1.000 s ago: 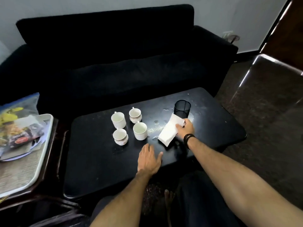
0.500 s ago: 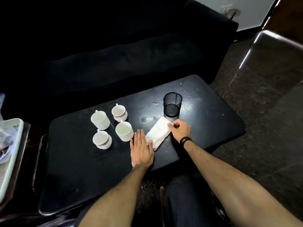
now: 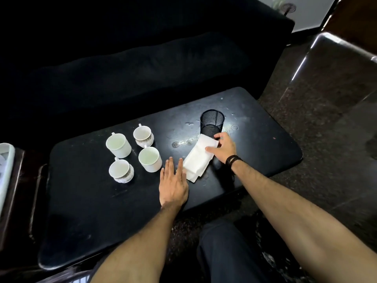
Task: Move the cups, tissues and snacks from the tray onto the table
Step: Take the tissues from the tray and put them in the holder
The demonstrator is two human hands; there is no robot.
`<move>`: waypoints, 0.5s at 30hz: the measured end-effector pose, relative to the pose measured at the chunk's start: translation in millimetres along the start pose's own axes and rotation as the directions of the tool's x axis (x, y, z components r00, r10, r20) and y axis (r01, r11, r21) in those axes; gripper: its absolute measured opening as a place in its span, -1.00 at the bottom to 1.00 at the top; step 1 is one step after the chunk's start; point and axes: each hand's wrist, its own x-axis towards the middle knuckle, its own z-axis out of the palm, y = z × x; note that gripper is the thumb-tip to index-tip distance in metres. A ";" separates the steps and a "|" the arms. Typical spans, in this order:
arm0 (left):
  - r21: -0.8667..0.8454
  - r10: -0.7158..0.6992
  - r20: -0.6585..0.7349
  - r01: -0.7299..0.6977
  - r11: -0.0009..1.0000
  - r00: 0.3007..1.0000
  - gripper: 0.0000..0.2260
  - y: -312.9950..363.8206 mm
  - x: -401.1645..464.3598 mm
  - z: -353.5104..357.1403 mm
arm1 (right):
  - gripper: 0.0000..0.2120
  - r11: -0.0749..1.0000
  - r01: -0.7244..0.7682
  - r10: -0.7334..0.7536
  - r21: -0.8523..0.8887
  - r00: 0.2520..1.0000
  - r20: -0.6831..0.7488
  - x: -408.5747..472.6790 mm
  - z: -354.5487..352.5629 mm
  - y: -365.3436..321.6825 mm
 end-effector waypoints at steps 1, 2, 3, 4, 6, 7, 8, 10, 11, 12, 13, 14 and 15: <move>0.000 -0.001 0.001 0.001 1.000 1.000 -0.52 0.0 0.0 -0.2 | -0.51 1.000 0.006 -0.006 -0.012 1.000 0.011 -0.1 -3.1 -0.9; 0.000 0.000 0.002 0.000 1.000 1.000 -0.52 0.3 0.1 -0.4 | -0.55 0.999 0.004 -0.003 -0.033 0.999 0.036 -0.3 -7.5 -0.5; -0.002 0.001 0.002 -0.001 1.000 1.000 -0.52 0.3 0.4 -0.6 | -0.63 0.998 0.003 0.002 -0.063 0.997 0.072 -0.8 -12.7 0.8; -0.003 0.001 0.002 -0.001 1.000 1.000 -0.52 -0.1 0.7 -0.6 | -0.72 0.996 0.000 0.010 -0.092 0.994 0.111 -2.7 -17.7 2.9; -0.015 -0.004 -0.003 0.004 1.000 1.000 -0.52 -0.3 0.2 -0.9 | -0.88 0.995 0.005 0.010 -0.099 0.989 0.151 -8.4 -27.7 4.3; -0.027 -0.009 -0.008 0.009 1.000 1.000 -0.52 0.0 0.0 -1.4 | -0.93 0.997 0.023 -0.012 -0.070 0.989 0.145 -10.7 -32.6 1.6; -0.041 -0.015 -0.012 0.014 0.999 1.000 -0.52 0.8 0.0 -1.9 | -0.94 0.998 0.048 -0.044 -0.027 0.991 0.127 -11.2 -38.0 -2.9; -0.060 -0.020 -0.017 0.019 0.998 1.000 -0.51 2.2 0.1 -2.4 | -0.91 0.993 0.107 -0.110 0.048 0.992 0.069 -6.2 -50.5 -18.7; -0.064 -0.020 -0.020 0.019 0.998 1.000 -0.51 2.2 -0.2 -2.2 | -0.91 0.987 0.141 -0.143 0.071 0.989 0.030 -1.5 -58.0 -29.3; -0.063 -0.020 -0.022 0.019 0.998 1.000 -0.51 2.3 -0.3 -2.0 | -0.93 0.981 0.176 -0.176 0.080 0.984 -0.017 4.7 -65.6 -40.6; -0.061 -0.022 -0.024 0.020 0.998 0.999 -0.51 2.1 -0.1 -2.1 | -0.93 0.976 0.208 -0.203 0.072 0.977 -0.071 11.9 -73.6 -52.4; -0.060 -0.025 -0.025 0.023 0.998 0.999 -0.51 2.1 0.1 -2.0 | -0.91 0.971 0.230 -0.222 0.060 0.968 -0.119 19.4 -81.0 -63.8; -0.064 -0.027 -0.027 0.025 0.998 0.999 -0.51 2.0 0.4 -1.9 | -0.90 0.968 0.248 -0.238 0.044 0.959 -0.156 26.9 -87.3 -74.8</move>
